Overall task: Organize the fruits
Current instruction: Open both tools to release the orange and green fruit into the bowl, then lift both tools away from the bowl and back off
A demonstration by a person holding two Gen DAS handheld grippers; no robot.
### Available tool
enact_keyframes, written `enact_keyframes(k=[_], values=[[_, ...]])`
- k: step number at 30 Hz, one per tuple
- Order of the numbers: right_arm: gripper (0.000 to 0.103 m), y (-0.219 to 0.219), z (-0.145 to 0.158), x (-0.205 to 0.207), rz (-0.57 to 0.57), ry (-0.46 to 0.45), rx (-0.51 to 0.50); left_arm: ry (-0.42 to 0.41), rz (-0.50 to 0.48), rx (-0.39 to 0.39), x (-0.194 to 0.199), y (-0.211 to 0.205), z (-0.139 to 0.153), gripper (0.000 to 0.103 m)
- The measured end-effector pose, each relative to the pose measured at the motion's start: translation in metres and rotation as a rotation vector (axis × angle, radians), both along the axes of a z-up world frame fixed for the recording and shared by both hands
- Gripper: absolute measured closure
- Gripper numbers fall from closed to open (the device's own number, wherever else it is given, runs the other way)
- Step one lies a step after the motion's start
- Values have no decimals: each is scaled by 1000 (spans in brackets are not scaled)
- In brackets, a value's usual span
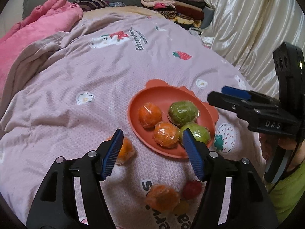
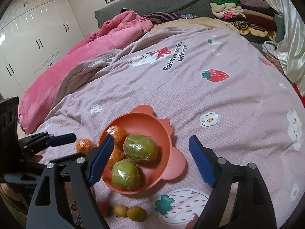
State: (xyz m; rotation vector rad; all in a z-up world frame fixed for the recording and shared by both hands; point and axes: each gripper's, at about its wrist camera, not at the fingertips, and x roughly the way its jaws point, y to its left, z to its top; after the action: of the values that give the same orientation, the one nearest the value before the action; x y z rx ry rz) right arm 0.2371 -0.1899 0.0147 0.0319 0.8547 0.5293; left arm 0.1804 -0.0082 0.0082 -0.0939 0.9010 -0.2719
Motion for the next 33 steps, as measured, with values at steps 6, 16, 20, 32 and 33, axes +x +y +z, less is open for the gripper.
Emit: enact_keyframes(k=[6, 16, 20, 32, 33], values=[[15, -4, 8, -12, 3, -29, -7, -15, 22, -6, -6, 8, 4, 34], [10, -8, 14, -27, -5, -36, -12, -33, 47, -20, -15, 13, 7, 17], [9, -8, 18, -32, -6, -48, -28, -42, 57, -27, -17, 17, 10, 13], [8, -5, 31, -45, -9, -78, -34, -73, 97, -64, -29, 38, 23, 10], [8, -6, 32, -46, -9, -81, -34, -75, 102, -66, -30, 40, 24, 10]])
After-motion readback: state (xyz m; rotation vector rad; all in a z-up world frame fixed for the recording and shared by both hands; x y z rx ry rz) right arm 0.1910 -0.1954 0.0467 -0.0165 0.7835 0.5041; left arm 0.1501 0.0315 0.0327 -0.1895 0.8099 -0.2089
